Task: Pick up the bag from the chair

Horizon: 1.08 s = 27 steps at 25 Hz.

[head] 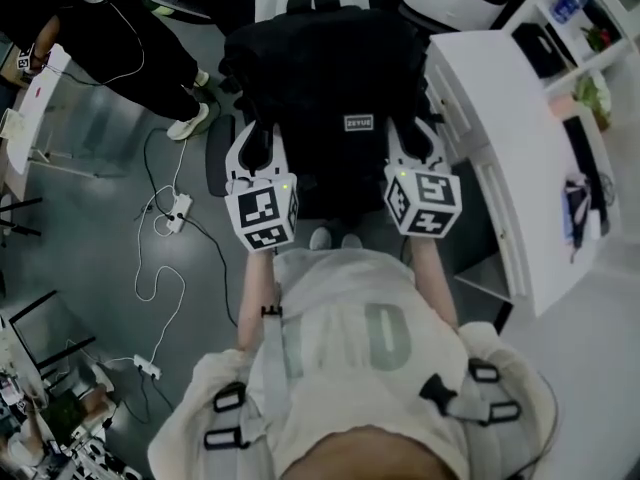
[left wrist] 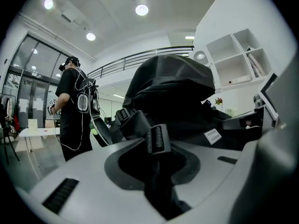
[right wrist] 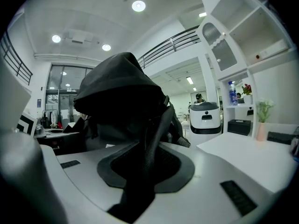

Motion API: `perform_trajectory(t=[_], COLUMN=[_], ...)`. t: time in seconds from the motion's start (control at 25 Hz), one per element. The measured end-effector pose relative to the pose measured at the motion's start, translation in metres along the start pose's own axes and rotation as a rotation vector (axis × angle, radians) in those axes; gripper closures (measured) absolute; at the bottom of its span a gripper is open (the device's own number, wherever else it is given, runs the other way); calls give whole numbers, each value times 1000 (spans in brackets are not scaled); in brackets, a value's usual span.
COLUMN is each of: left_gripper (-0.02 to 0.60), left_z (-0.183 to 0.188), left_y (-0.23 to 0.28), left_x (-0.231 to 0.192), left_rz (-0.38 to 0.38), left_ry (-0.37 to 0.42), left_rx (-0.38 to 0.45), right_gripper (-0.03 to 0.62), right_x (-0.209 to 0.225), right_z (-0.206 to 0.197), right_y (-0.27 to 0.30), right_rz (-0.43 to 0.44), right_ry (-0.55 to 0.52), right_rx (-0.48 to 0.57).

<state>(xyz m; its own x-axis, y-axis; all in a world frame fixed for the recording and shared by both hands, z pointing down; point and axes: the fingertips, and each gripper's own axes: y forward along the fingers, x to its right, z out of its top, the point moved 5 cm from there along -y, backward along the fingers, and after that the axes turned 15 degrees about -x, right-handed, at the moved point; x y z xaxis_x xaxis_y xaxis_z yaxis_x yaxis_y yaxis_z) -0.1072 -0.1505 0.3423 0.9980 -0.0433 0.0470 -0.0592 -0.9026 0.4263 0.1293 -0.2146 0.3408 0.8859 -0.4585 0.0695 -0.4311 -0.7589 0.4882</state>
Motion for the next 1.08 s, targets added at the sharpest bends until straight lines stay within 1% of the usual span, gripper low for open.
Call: perform_trajectory(t=[0.16, 0.44, 0.76, 1.08], left_gripper=[502, 502, 502, 502], left_z=[-1, 8, 12, 7], left_y=[4, 6, 9, 8], left_x=[2, -7, -13, -15], left_rz=[-9, -8, 0, 3], left_ry=[2, 3, -2, -5], left_rx=[-14, 12, 23, 9], right_gripper=[508, 507, 507, 507], right_x=[3, -3, -6, -9], right_z=[-3, 7, 16, 11], right_y=[2, 5, 11, 13], right_rz=[-5, -4, 7, 13], right_ry=[-6, -9, -24, -26], right_rx=[-4, 20, 36, 23])
